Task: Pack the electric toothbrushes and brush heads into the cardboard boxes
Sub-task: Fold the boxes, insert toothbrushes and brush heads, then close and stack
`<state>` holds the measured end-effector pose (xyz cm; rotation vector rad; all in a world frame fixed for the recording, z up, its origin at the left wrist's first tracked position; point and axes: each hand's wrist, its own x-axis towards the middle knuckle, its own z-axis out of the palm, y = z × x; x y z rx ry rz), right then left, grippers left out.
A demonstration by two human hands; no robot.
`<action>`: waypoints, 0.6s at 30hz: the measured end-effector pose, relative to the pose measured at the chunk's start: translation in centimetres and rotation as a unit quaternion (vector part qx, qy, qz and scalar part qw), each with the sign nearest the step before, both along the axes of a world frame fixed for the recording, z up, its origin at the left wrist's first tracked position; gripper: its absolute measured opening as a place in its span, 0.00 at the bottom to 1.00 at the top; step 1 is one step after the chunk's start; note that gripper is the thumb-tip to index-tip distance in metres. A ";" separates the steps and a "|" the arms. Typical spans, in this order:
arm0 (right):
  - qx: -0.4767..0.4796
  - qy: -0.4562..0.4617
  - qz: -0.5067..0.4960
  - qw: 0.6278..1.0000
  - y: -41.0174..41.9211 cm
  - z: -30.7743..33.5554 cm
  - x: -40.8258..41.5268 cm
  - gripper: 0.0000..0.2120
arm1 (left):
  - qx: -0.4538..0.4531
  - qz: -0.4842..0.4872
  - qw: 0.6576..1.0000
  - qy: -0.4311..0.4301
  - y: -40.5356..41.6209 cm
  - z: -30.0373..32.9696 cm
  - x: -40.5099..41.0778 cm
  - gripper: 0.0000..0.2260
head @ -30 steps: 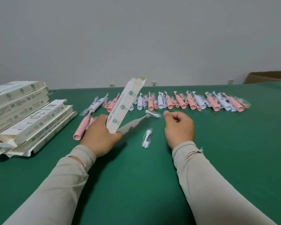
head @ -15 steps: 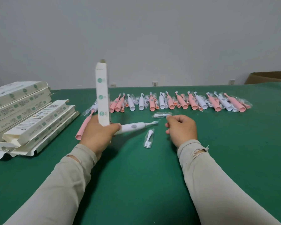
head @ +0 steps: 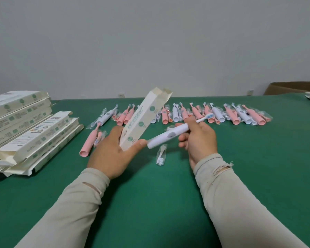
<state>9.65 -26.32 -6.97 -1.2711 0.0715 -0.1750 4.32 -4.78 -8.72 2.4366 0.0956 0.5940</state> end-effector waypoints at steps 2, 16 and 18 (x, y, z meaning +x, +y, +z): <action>0.024 -0.024 -0.060 0.998 -0.9 0.8 0.1 0.12 | 0.063 0.029 0.998 -0.016 0.8 0.1 -0.1 0.32; 0.138 -0.089 -0.093 0.982 -5.1 1.6 1.3 0.14 | 0.168 0.046 0.985 0.010 2.7 -0.4 1.4 0.26; 0.139 -0.093 -0.093 0.982 -5.0 1.6 1.3 0.13 | 0.163 0.038 0.986 0.005 2.5 -0.5 1.4 0.26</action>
